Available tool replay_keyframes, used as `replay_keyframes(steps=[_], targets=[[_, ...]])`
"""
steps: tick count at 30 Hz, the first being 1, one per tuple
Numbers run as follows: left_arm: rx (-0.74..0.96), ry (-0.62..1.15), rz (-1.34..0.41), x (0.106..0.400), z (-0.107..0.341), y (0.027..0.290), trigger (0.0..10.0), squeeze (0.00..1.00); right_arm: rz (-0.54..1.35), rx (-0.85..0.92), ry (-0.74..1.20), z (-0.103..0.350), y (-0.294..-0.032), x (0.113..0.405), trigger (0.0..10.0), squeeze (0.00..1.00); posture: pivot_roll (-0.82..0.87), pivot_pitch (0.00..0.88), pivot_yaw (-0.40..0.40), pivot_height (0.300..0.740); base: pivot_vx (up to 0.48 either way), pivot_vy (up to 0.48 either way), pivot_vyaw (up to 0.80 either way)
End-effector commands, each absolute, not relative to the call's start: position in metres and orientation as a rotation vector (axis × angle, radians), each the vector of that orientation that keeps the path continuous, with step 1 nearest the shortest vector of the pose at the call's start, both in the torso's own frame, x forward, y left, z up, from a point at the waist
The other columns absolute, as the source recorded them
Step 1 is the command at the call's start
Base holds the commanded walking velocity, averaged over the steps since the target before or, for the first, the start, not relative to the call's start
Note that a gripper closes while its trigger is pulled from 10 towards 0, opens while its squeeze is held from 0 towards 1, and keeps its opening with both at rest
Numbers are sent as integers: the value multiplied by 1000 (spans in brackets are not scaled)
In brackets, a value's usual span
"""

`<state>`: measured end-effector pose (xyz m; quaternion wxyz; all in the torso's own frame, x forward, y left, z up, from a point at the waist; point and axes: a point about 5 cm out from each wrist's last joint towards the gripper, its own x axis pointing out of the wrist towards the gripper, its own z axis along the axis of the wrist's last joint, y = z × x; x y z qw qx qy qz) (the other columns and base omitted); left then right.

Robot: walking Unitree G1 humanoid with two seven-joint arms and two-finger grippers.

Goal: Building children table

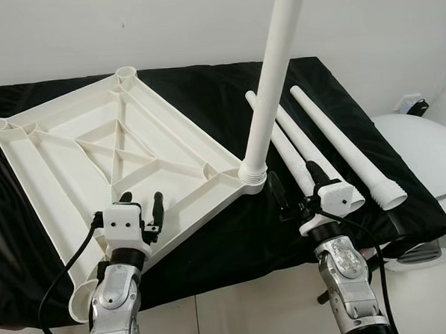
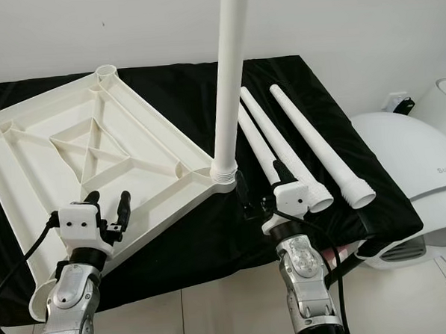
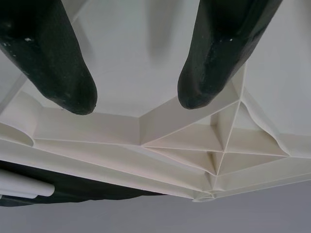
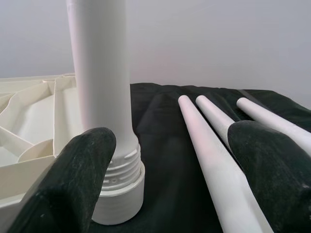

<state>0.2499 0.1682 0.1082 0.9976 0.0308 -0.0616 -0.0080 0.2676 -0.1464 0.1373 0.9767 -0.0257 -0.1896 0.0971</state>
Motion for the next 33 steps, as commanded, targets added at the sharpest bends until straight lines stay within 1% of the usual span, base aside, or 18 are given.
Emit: replay_keyframes(steps=[1,10,14,15,16,18,20,21,33], targets=[[40,31,170,242,78,187,10000,0,185,-46,-381,135,-148,268,10000,0,27,108,-18,740,0,0,0],[41,32,157,241,76,184,10000,0,161,-43,-385,136,-150,266,10000,0,23,119,-6,740,0,0,0],[66,-33,100,243,89,176,10000,0,158,-41,-385,135,-150,266,10000,0,27,123,-6,740,0,0,0],[95,-79,104,245,99,174,10000,0,155,-41,-388,136,-150,267,10000,0,31,125,-4,740,0,0,0],[107,-87,124,245,102,175,10000,0,154,-42,-389,136,-150,267,10000,0,31,125,-4,740,0,0,0],[101,-82,151,246,102,177,10000,0,151,-42,-389,136,-150,267,10000,0,32,125,-4,740,0,0,0],[55,-79,217,246,103,183,10000,0,148,-41,-389,136,-150,267,10000,0,34,128,-3,740,0,0,0],[67,-76,232,246,104,185,10000,0,146,-40,-388,136,-150,267,10000,0,35,129,-2,740,0,0,0],[68,-75,296,248,108,193,10000,0,138,-35,-388,135,-148,266,10000,0,35,136,3,740,0,0,0]])
